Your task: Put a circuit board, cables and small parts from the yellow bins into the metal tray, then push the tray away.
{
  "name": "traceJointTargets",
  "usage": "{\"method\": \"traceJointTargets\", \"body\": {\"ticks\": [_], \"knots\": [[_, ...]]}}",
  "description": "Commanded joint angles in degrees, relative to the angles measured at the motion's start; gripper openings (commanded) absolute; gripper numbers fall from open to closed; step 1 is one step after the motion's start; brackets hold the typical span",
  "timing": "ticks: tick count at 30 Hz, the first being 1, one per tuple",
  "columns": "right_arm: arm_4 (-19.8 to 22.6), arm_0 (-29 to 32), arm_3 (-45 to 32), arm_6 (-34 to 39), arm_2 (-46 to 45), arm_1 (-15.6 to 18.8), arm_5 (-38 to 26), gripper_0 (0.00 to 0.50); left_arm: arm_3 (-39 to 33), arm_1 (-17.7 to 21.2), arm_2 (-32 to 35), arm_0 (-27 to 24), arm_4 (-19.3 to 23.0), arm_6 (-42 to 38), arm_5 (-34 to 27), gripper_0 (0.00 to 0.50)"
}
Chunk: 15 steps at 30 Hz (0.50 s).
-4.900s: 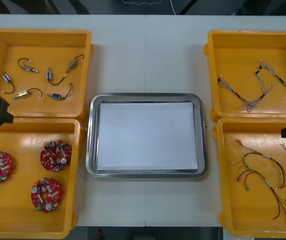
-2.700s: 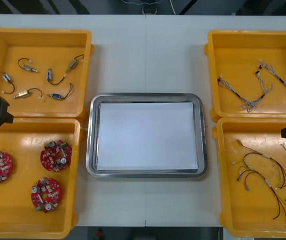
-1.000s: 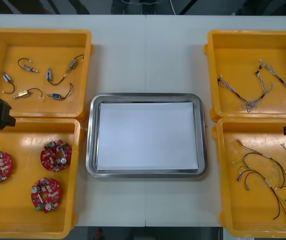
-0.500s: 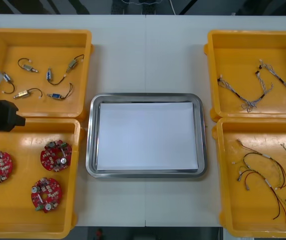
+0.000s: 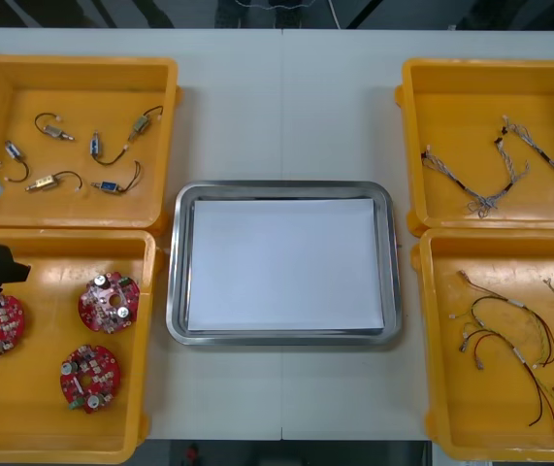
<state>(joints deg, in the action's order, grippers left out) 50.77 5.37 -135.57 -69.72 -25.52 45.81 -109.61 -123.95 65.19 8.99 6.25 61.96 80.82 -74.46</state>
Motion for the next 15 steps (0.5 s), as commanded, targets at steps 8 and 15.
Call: {"method": "traceJointTargets", "body": {"ticks": [8, 15], "knots": [[0.38, 6.67, 3.03, -7.53, -1.99, 2.88, 10.03, 0.500, -1.65, 8.82, 0.94, 12.38, 2.64, 16.56, 13.28, 0.500], [0.38, 8.43, 6.37, -12.63, -1.99, 4.20, 14.60, 0.500, -1.21, 11.98, 0.94, 18.98, 3.17, 21.84, 21.46, 0.500]]}}
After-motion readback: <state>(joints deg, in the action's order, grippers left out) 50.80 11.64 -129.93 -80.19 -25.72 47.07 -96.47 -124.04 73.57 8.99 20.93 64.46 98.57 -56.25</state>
